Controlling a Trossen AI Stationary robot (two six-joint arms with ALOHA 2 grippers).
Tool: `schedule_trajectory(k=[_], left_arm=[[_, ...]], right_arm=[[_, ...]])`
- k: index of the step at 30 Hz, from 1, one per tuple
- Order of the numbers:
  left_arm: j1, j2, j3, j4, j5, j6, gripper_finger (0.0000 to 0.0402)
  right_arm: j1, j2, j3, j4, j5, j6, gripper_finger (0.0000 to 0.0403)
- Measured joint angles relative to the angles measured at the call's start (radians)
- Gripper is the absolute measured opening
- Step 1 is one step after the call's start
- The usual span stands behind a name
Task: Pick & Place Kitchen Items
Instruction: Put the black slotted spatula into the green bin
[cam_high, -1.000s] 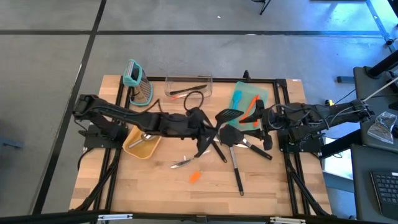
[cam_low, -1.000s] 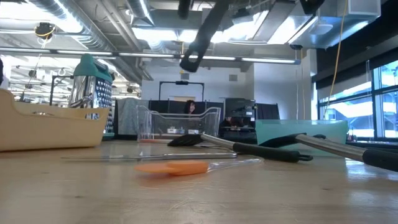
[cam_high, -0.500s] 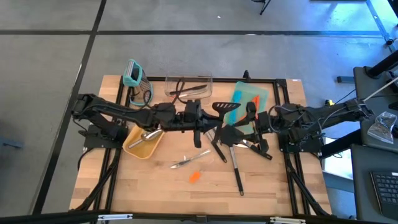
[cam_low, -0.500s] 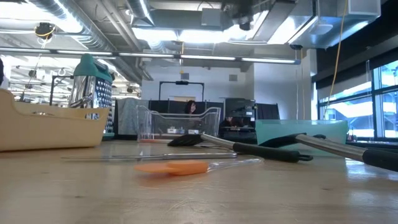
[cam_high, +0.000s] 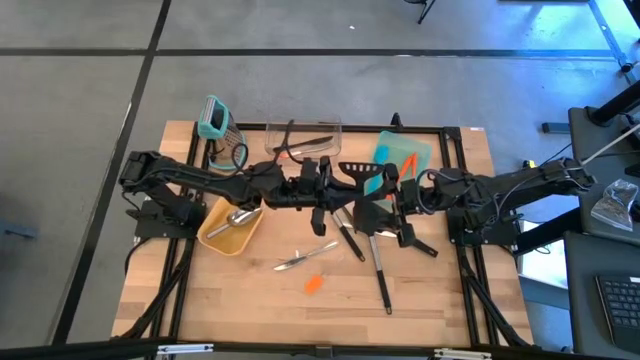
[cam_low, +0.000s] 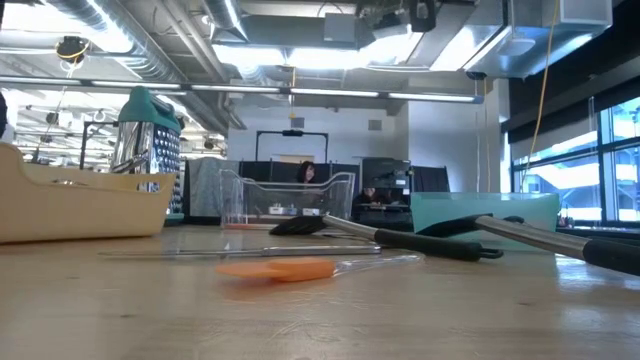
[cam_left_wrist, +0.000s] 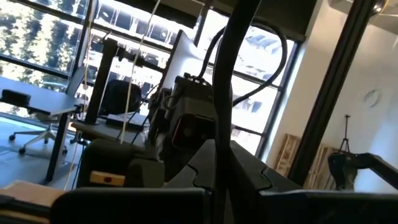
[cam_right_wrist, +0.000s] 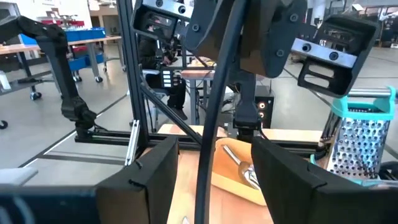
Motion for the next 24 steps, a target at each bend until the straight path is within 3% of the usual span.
schedule_trajectory(k=[10, 15, 19, 24], left_arm=[[0.017, 0.008, 0.0, -0.01, 0.001, -0.004, 0.0012], [0.025, 0.018, 0.0, -0.009, 0.001, -0.01, 0.0012], [0.025, 0.017, 0.0, -0.01, 0.007, -0.011, 0.0012], [0.026, 0.017, 0.0, -0.022, -0.011, -0.011, 0.0012]], right_arm=[[0.0, 0.041, 0.0, 0.063, 0.004, 0.055, 0.0206], [-0.002, 0.06, 0.0, 0.084, 0.064, 0.083, 0.0198], [-0.014, 0.065, 0.0, 0.084, 0.076, 0.141, 0.0144], [-0.024, 0.065, 0.0, 0.07, 0.067, 0.187, 0.0022]])
